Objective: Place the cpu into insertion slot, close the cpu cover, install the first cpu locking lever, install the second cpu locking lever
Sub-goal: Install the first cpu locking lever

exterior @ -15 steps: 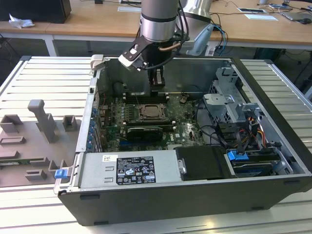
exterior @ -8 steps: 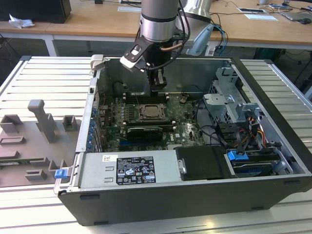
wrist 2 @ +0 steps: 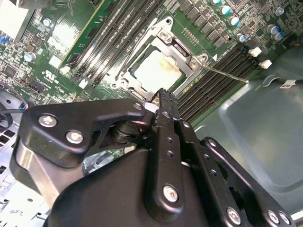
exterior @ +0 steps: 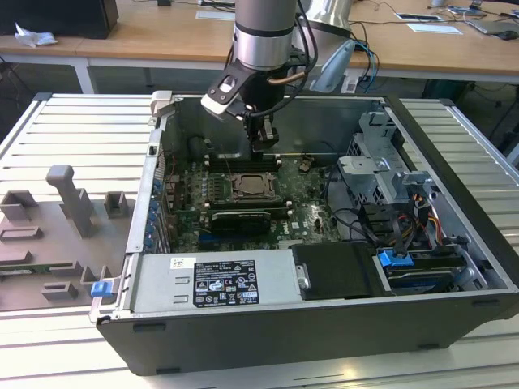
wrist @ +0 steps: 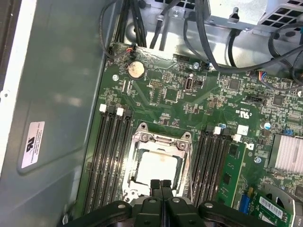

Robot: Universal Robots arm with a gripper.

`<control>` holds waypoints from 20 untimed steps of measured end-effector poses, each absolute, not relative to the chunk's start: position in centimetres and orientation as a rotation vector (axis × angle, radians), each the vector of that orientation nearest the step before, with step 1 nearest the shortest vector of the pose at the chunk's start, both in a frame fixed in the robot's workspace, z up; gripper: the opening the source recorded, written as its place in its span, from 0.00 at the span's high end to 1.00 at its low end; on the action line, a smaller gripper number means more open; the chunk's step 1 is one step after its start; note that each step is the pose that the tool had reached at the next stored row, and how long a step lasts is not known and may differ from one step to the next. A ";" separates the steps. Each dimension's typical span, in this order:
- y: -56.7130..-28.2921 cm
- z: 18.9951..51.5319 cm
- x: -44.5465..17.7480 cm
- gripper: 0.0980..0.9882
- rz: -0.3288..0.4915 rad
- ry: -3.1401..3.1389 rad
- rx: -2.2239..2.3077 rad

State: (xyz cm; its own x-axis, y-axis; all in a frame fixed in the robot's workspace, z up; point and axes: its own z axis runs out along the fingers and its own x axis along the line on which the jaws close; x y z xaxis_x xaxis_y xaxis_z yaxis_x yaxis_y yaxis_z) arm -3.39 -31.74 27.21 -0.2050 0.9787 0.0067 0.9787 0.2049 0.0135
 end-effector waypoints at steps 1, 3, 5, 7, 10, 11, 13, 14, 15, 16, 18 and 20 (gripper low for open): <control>-31.7 27.2 -3.4 0.99 0.023 2.438 1.976; -31.7 27.2 -3.4 0.99 0.023 2.441 1.972; -31.7 27.2 -3.4 0.99 0.023 2.446 1.966; -31.7 27.2 -3.4 0.99 0.023 2.450 1.962; -31.7 27.2 -3.4 0.99 0.023 2.457 1.952; -31.7 27.2 -3.4 0.99 0.023 2.459 1.950; -31.7 27.2 -3.4 0.99 0.023 2.462 1.947; -31.7 27.2 -3.4 0.99 0.023 2.463 1.945; -31.7 27.2 -3.4 0.99 0.023 2.465 1.943; -31.7 27.2 -3.4 0.99 0.023 2.467 1.940; -31.7 27.2 -3.4 0.99 0.023 2.469 1.937; -31.7 27.2 -3.4 0.99 0.023 2.472 1.933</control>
State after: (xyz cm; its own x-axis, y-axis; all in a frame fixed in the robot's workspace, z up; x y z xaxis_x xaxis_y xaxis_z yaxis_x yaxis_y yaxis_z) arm -3.39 -31.74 27.21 -0.2413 0.9704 0.0067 0.9704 0.2412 0.0135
